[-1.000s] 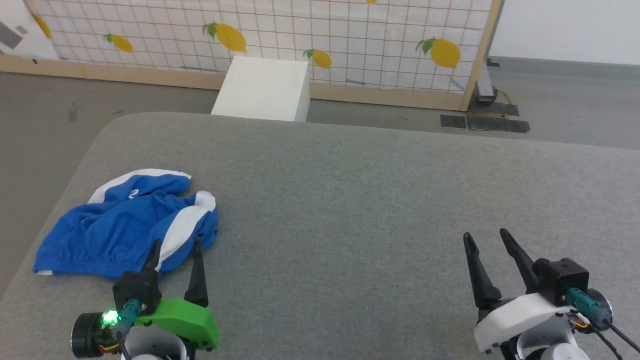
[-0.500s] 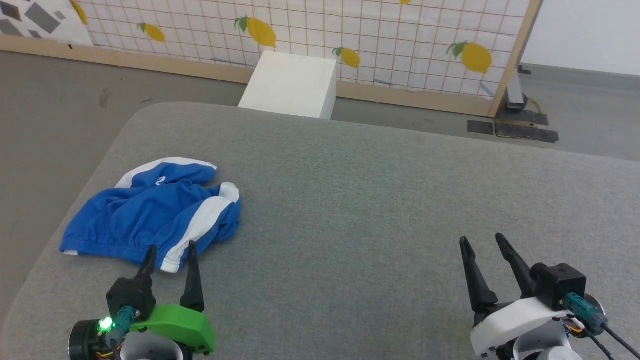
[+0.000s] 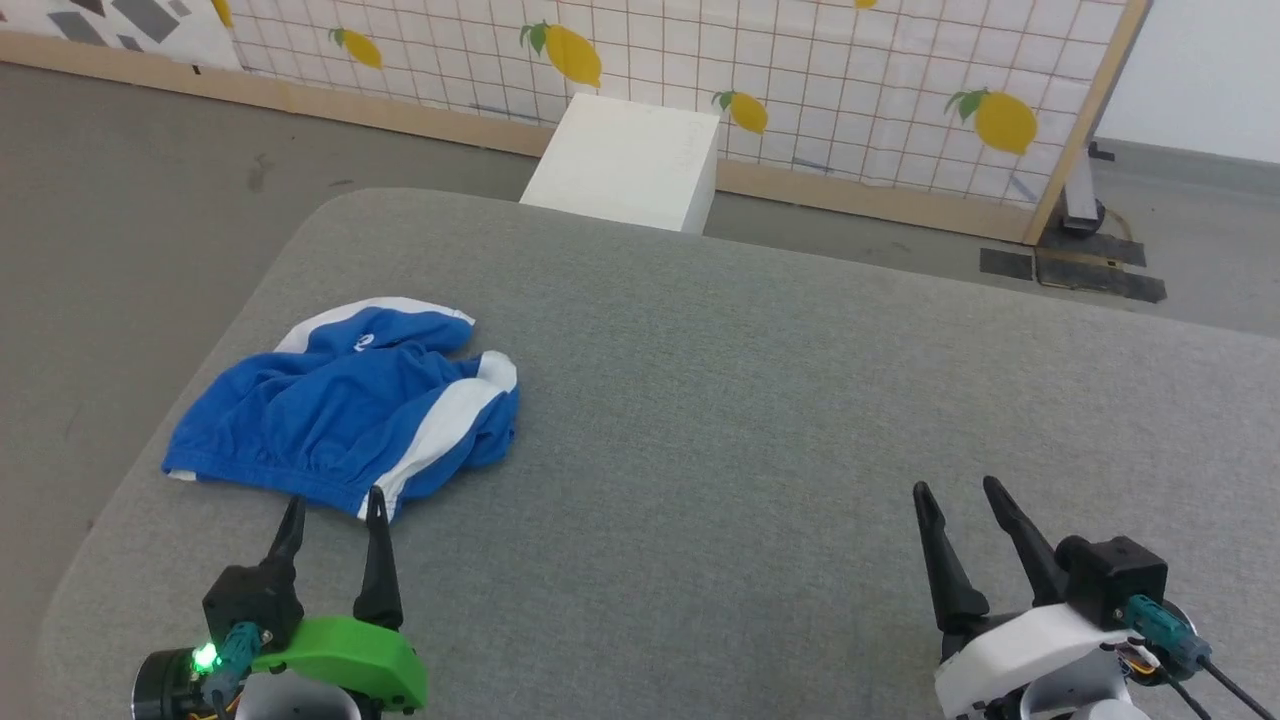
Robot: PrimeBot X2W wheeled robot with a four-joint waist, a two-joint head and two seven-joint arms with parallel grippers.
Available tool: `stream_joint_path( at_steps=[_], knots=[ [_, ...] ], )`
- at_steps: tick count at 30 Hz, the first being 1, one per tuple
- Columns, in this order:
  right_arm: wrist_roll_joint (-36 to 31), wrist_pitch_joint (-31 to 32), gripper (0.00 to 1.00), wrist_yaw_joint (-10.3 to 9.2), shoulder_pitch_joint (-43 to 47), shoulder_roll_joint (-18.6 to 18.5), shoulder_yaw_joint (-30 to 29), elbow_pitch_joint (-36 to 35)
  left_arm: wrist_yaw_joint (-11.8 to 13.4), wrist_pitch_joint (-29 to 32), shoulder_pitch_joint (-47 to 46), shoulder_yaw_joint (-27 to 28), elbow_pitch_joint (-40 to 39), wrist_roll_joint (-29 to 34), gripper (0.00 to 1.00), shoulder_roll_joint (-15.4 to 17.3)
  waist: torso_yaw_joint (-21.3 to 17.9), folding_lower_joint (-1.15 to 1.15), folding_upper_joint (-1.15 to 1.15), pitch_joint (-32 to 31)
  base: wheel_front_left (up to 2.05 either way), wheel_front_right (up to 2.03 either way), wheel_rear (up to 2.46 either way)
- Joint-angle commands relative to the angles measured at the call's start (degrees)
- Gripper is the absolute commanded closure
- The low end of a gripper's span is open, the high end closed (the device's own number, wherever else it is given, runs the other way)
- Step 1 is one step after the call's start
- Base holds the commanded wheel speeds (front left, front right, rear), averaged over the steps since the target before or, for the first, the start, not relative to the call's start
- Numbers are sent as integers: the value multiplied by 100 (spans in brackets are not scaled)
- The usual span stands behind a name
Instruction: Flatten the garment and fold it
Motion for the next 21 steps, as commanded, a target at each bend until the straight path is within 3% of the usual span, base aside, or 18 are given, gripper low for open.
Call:
stream_joint_path(
  at_steps=[1, 21],
  knots=[
    [66, -66, 0, 24, 69, -5, 16, 49, -18, -69, 108, 17, 32, -59, 0, -12, 49, 0, 0, -1, 0, 0, 0],
    [314, -302, 0, 31, 71, -7, 33, 310, -34, -303, 173, 107, 163, -146, 0, -15, 423, 0, 0, 19, 0, 0, 0]
  ],
)
